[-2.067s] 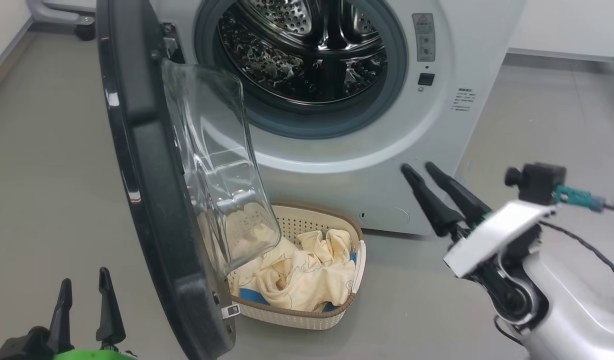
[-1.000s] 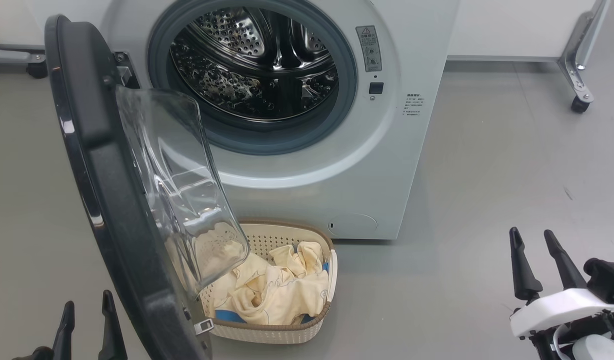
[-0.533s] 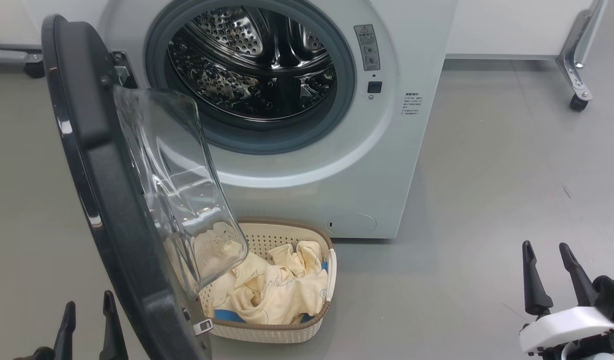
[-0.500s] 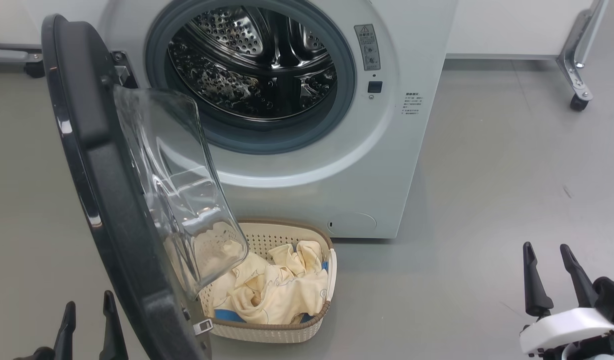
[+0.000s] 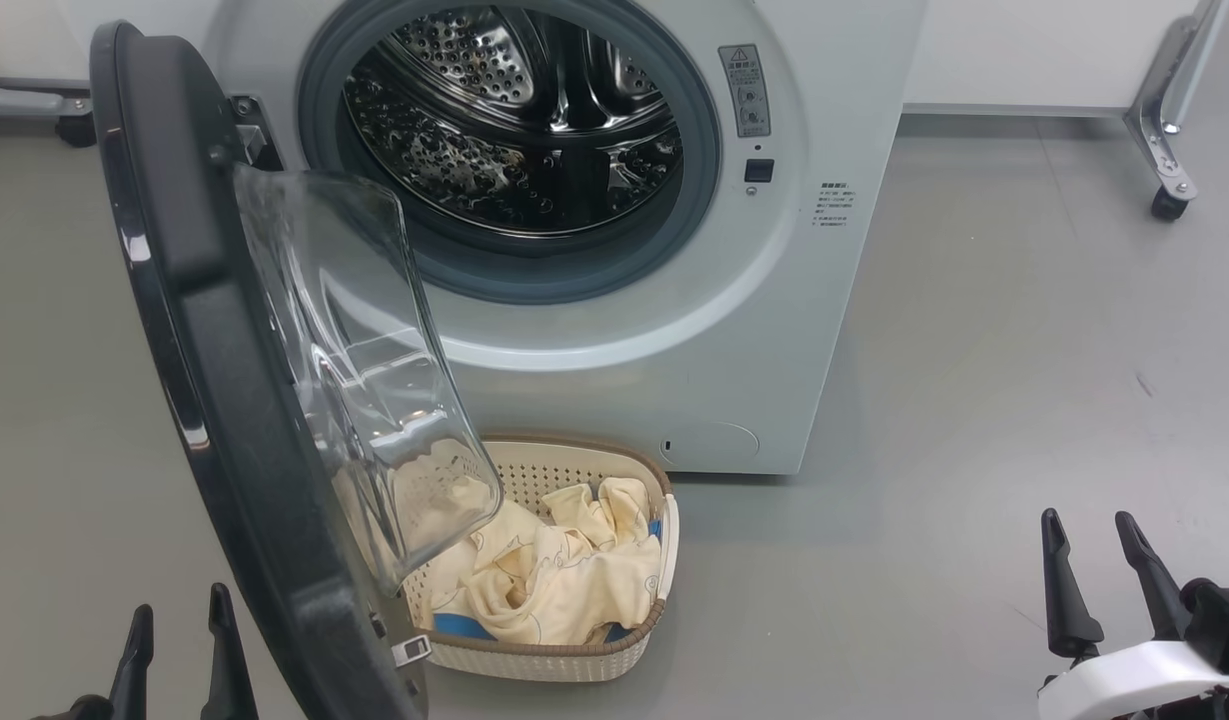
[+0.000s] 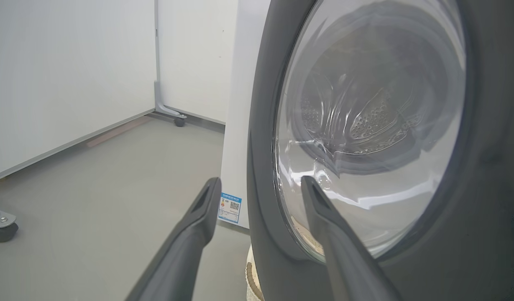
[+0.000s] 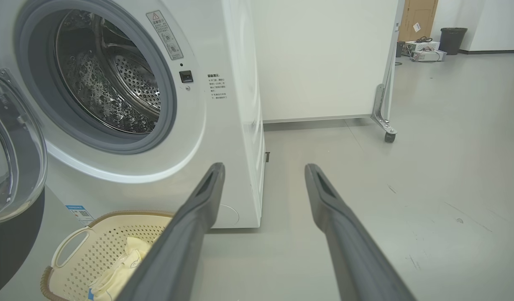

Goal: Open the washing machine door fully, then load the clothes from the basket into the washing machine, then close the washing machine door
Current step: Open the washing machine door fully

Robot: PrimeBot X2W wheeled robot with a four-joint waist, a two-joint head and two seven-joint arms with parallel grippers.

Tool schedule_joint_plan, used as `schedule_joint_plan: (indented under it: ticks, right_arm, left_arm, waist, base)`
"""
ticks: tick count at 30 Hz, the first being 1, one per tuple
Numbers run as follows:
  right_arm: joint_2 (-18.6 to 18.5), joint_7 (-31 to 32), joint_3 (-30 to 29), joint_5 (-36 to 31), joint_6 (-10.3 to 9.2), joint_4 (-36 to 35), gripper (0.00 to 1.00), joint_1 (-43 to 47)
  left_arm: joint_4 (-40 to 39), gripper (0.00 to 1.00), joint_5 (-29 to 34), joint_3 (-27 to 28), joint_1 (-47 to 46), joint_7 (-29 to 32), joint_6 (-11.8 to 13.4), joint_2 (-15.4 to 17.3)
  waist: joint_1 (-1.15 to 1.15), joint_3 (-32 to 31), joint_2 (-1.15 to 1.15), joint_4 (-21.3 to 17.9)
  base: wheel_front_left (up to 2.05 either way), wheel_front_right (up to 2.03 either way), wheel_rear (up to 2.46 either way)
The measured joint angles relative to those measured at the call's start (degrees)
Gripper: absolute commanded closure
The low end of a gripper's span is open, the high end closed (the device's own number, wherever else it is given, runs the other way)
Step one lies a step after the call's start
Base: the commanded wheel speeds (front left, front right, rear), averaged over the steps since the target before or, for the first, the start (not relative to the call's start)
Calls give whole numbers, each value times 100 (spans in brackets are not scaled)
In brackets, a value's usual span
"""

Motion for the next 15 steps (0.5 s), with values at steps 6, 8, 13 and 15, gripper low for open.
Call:
schedule_joint_plan:
  ticks: [6, 8, 13, 15]
  right_arm:
    - [108, 0, -127, -120, 63, 9, 0, 5]
    - [136, 0, -158, -142, 87, 20, 0, 6]
    - [201, 0, -223, -224, 135, 57, 0, 25]
    - [229, 0, -253, -253, 138, 67, 0, 48]
  left_arm:
    - [0, 0, 0, -8, 0, 0, 0, 0]
    - [0, 0, 0, -9, 0, 0, 0, 0]
    - [1, 0, 0, -12, 0, 0, 0, 0]
    - [2, 0, 0, -11, 1, 0, 0, 0]
  waist:
    - [0, 8, 0, 20]
    - [0, 9, 0, 27]
    - [0, 8, 0, 42]
    - [0, 7, 0, 48]
  base:
    - [0, 0, 0]
    - [0, 0, 0]
    - [0, 0, 0]
    - [0, 0, 0]
